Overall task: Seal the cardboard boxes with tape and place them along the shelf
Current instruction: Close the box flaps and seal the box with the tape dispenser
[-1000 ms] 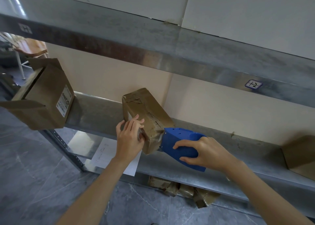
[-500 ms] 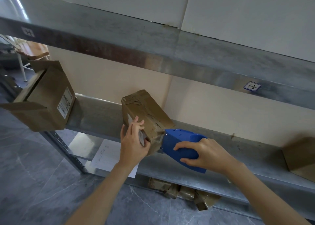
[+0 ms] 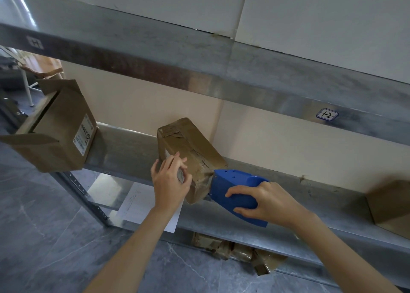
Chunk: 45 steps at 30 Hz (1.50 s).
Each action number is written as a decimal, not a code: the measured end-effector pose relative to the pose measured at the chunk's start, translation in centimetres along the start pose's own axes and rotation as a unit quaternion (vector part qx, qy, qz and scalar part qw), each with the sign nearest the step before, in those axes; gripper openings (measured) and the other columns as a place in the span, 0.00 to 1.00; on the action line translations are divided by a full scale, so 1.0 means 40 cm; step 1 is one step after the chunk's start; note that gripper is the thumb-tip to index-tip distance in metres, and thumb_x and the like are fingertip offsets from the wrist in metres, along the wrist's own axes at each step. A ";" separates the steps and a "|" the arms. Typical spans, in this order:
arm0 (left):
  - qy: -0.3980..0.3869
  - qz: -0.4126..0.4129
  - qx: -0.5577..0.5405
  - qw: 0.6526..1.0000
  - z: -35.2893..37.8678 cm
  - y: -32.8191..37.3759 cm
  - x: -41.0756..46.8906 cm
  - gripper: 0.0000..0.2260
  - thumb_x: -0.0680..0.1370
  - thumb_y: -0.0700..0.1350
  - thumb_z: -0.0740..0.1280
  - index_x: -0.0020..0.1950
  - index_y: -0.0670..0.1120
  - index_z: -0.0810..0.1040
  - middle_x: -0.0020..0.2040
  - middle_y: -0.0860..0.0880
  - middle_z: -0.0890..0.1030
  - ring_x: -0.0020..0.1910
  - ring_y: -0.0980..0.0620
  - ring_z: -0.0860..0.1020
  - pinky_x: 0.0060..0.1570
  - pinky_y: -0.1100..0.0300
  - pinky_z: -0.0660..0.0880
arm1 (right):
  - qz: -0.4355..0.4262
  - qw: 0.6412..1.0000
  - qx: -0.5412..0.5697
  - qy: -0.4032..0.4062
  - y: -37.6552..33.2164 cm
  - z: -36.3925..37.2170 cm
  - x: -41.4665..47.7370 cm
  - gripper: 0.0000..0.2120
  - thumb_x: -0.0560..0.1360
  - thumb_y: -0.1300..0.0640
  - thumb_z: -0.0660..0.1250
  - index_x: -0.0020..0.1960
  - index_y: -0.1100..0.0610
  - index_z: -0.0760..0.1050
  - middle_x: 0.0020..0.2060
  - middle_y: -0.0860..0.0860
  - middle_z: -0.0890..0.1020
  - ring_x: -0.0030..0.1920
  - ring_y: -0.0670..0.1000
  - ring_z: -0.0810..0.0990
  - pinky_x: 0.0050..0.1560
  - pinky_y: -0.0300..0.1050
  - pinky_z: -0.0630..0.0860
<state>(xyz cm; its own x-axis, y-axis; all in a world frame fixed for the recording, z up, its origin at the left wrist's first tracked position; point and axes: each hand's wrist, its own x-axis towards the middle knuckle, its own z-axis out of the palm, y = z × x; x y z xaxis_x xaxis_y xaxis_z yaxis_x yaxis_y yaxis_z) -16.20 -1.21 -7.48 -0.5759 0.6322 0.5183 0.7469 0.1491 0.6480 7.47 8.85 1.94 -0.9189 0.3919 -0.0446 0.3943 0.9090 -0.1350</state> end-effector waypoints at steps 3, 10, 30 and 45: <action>-0.006 -0.006 0.005 1.000 0.000 0.002 0.003 0.08 0.71 0.39 0.71 0.45 0.47 0.75 0.52 0.51 0.82 0.59 0.49 0.79 0.73 0.46 0.56 | 0.002 1.000 -0.004 -0.010 0.000 0.002 0.004 0.17 0.76 0.39 0.63 0.64 0.34 0.68 0.35 0.41 0.78 0.25 0.39 0.67 0.33 0.27 0.59; -0.049 0.008 0.020 0.999 0.006 -0.003 -0.024 0.15 0.69 0.43 0.72 0.53 0.47 0.73 0.60 0.51 0.78 0.70 0.49 0.71 0.73 0.43 0.57 | 0.007 1.000 -0.006 -0.019 0.004 0.002 0.017 0.17 0.77 0.40 0.63 0.65 0.35 0.69 0.31 0.44 0.75 0.25 0.43 0.67 0.32 0.29 0.59; -0.089 0.047 -0.079 0.992 0.035 -0.018 -0.047 0.33 0.69 0.57 0.76 0.65 0.41 0.69 0.73 0.46 0.65 0.78 0.50 0.59 0.65 0.47 0.75 | -0.005 0.999 -0.019 -0.028 0.016 -0.025 0.018 0.17 0.77 0.38 0.60 0.66 0.34 0.68 0.38 0.43 0.81 0.25 0.42 0.66 0.36 0.33 0.64; -0.236 0.085 -0.082 0.965 -0.138 -0.148 0.032 0.31 0.69 0.43 0.79 0.68 0.46 0.71 0.77 0.55 0.65 0.79 0.55 0.56 0.73 0.54 0.63 | -0.100 0.993 -0.036 -0.061 -0.113 -0.045 0.084 0.17 0.79 0.39 0.58 0.68 0.35 0.63 0.42 0.45 0.81 0.35 0.47 0.74 0.41 0.45 0.75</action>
<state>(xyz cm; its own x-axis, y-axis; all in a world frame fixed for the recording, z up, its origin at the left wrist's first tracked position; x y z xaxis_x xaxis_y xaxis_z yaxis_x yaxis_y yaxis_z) -23.19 -5.49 -7.59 -0.2058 0.9186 0.3373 0.7319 -0.0843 0.6762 2.62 6.31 4.17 -0.9717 0.1875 -0.1437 0.2006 0.9762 -0.0822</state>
